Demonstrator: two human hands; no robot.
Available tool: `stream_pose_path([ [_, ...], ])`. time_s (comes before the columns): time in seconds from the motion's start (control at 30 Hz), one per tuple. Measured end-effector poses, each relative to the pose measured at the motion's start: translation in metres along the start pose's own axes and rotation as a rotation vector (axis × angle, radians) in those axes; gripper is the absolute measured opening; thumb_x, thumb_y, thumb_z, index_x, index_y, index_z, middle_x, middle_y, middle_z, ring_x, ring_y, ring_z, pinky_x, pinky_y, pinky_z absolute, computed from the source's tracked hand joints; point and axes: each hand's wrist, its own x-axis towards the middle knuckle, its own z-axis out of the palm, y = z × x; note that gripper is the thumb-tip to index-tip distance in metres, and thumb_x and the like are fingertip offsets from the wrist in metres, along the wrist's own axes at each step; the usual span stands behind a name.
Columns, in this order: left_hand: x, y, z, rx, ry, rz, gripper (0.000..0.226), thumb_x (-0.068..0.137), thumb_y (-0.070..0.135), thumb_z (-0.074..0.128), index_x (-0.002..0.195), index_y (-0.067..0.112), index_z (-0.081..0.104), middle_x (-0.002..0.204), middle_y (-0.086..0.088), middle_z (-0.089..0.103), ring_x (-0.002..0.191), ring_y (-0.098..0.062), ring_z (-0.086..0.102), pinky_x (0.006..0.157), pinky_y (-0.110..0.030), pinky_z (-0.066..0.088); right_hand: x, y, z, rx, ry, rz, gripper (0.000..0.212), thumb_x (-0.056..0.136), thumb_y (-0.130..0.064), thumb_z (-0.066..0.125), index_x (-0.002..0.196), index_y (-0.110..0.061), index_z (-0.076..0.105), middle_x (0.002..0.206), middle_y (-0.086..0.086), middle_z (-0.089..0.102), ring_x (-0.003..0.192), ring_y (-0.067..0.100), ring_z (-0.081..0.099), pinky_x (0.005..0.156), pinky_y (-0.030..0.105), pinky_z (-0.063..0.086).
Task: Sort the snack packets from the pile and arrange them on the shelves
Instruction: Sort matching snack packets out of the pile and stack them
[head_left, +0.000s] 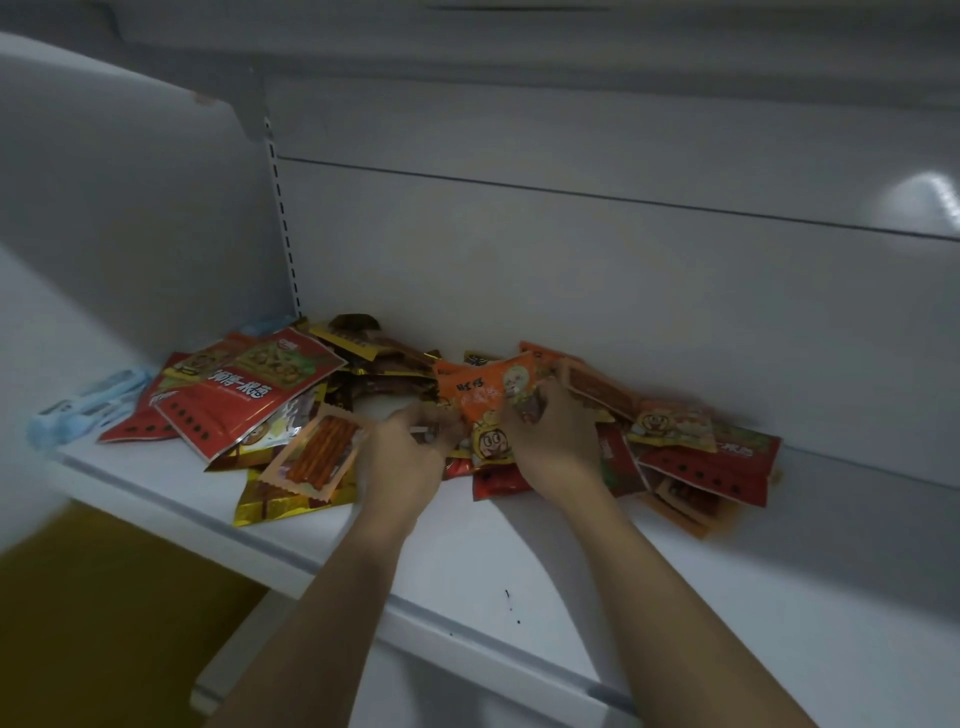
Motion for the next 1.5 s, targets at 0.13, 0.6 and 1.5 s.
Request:
stream_pose_path([
  [0.13, 0.000, 0.005, -0.001, -0.047, 0.040, 0.013, 0.036, 0.081, 0.018, 0.080, 0.104, 0.040, 0.061, 0.101, 0.017, 0.066, 0.100, -0.013, 0.065, 0.082, -0.049, 0.058, -0.001, 0.001, -0.002, 0.153, -0.013, 0.007, 0.047, 0.097, -0.039, 0.054, 0.135, -0.016, 0.042, 0.096, 0.001, 0.062, 0.082, 0.019, 0.062, 0.068, 0.033, 0.049],
  [0.6, -0.016, 0.025, -0.001, -0.201, -0.056, 0.141, 0.012, 0.098, 0.032, 0.054, 0.110, 0.030, 0.054, 0.099, 0.013, 0.070, 0.087, 0.004, 0.068, 0.075, -0.018, 0.054, -0.003, -0.005, -0.002, 0.368, 0.045, -0.144, 0.019, 0.099, -0.031, 0.054, 0.111, -0.017, 0.051, 0.098, -0.010, 0.061, 0.085, -0.007, 0.058, 0.065, 0.008, 0.041],
  [1.5, -0.008, 0.017, -0.003, -0.227, 0.122, 0.020, 0.037, 0.087, 0.036, 0.070, 0.119, 0.037, 0.051, 0.113, 0.013, 0.065, 0.106, -0.017, 0.065, 0.086, -0.055, 0.056, 0.008, 0.007, -0.008, 0.408, -0.070, -0.061, 0.038, 0.087, -0.015, 0.073, 0.117, -0.023, 0.053, 0.105, -0.002, 0.069, 0.063, 0.019, 0.070, 0.062, 0.042, 0.060],
])
